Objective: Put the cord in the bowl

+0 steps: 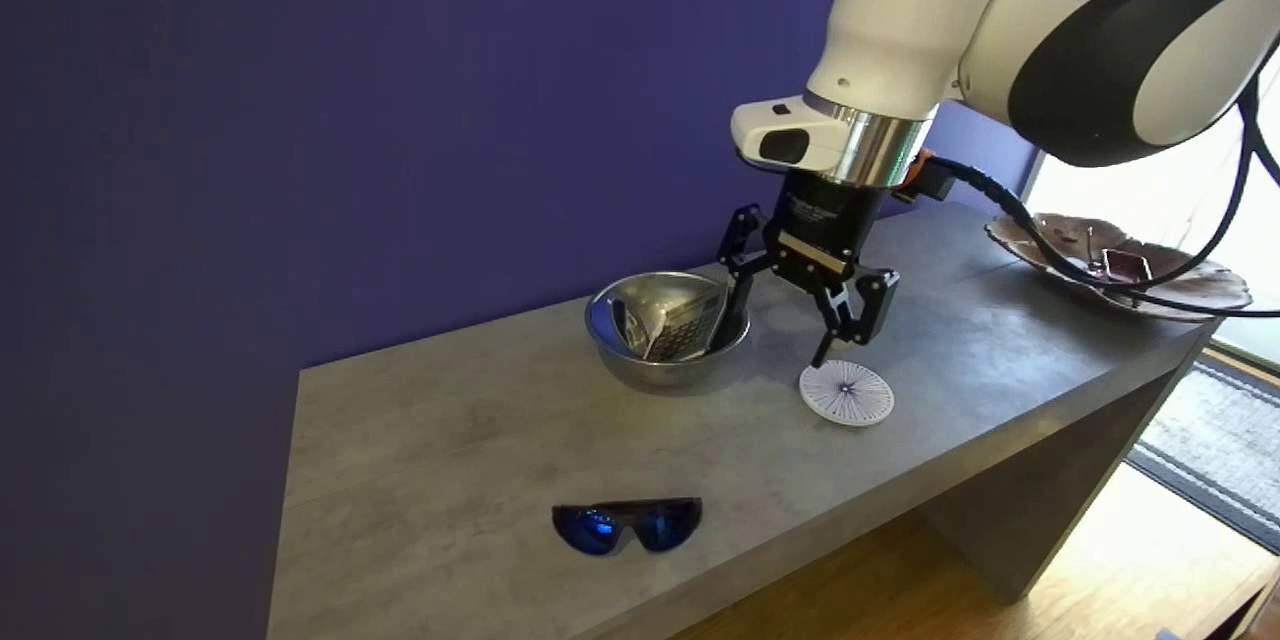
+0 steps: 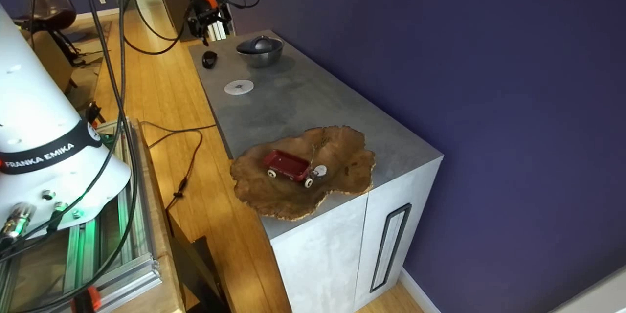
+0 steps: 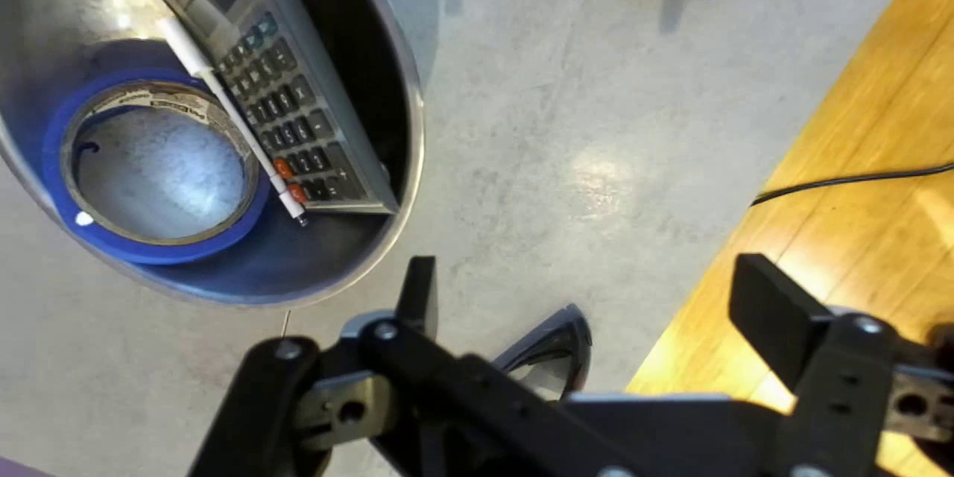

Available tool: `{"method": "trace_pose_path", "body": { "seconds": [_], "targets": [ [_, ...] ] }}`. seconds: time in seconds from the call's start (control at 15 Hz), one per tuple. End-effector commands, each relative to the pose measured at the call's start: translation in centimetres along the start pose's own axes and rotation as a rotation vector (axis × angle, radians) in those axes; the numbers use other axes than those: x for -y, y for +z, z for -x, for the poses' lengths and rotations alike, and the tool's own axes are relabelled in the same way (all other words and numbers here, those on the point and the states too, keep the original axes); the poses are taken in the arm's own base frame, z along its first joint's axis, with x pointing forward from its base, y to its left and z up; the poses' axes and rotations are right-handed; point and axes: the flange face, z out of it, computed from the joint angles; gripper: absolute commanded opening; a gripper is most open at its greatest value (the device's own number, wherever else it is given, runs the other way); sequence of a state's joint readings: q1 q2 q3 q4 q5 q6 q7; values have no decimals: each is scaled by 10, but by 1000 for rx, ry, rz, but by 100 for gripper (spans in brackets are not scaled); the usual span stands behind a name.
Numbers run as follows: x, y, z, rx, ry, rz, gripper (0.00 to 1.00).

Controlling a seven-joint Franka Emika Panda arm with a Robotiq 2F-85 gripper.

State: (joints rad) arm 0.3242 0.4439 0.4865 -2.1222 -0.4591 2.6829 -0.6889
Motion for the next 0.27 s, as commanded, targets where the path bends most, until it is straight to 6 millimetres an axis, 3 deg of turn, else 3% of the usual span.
{"method": "trace_pose_path", "body": {
  "seconds": [0.0, 0.2],
  "targets": [
    [0, -2, 1, 2, 0, 1, 100],
    [-1, -3, 3, 4, 4, 3, 100]
  ]
}}
